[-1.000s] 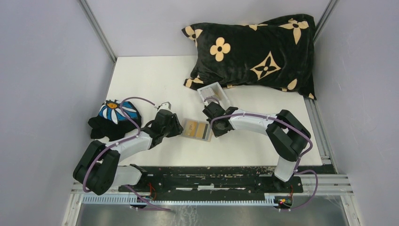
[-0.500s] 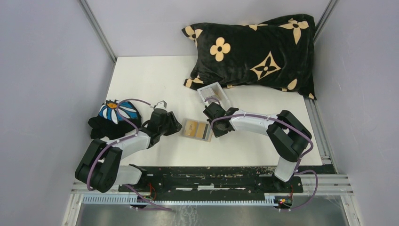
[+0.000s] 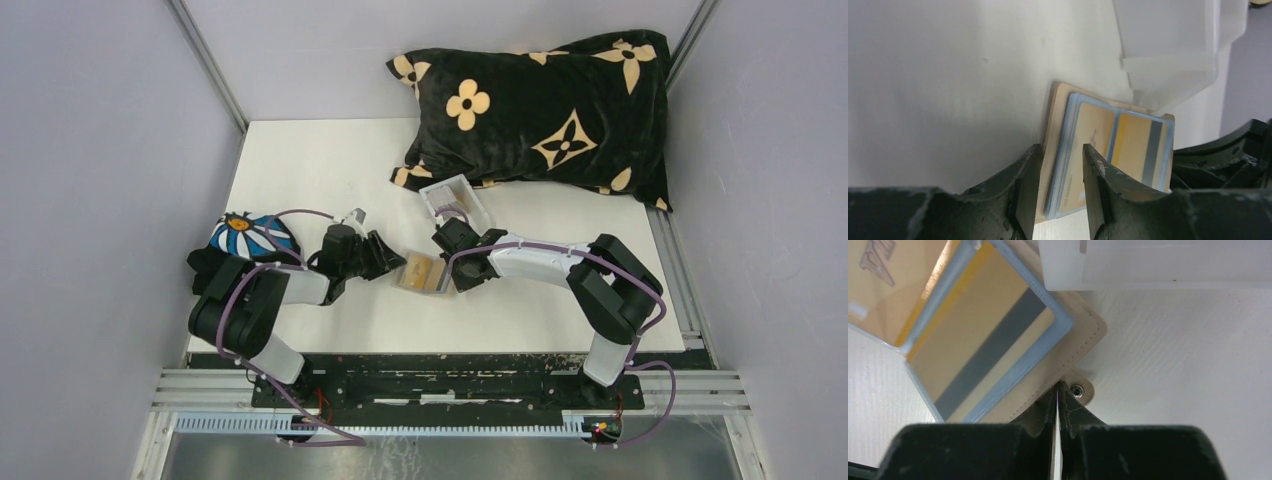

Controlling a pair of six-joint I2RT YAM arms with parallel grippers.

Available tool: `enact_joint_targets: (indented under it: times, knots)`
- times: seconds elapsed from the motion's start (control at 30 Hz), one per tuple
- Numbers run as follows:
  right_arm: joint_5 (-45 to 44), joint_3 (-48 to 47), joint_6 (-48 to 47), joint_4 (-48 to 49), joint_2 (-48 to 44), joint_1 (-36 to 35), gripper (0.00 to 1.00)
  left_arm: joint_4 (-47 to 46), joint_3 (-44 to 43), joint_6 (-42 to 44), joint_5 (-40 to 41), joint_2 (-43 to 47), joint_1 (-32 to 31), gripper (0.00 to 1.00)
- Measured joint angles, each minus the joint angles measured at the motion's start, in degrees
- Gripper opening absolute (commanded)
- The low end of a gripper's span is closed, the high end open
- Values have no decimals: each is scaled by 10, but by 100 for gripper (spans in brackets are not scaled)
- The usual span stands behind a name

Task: Put the credit cards into the card holder
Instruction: Close the card holder at the center of the board.

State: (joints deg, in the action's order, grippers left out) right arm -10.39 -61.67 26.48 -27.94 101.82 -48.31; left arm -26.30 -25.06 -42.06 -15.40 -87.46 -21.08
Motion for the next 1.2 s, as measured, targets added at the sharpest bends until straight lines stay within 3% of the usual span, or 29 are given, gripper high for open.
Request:
enact_joint_targets:
  times: [0.17, 0.7, 1.2]
  knots:
    - [0, 0, 0, 0, 0, 1, 7, -80, 6, -30, -70, -44, 5, 43]
    - [5, 0, -4, 0, 0, 4, 7, -55, 9, -66, -113, 39, 3, 43]
    - [9, 0, -9, 0, 0, 5, 8, -135, -3, -148, -155, 8, -50, 42]
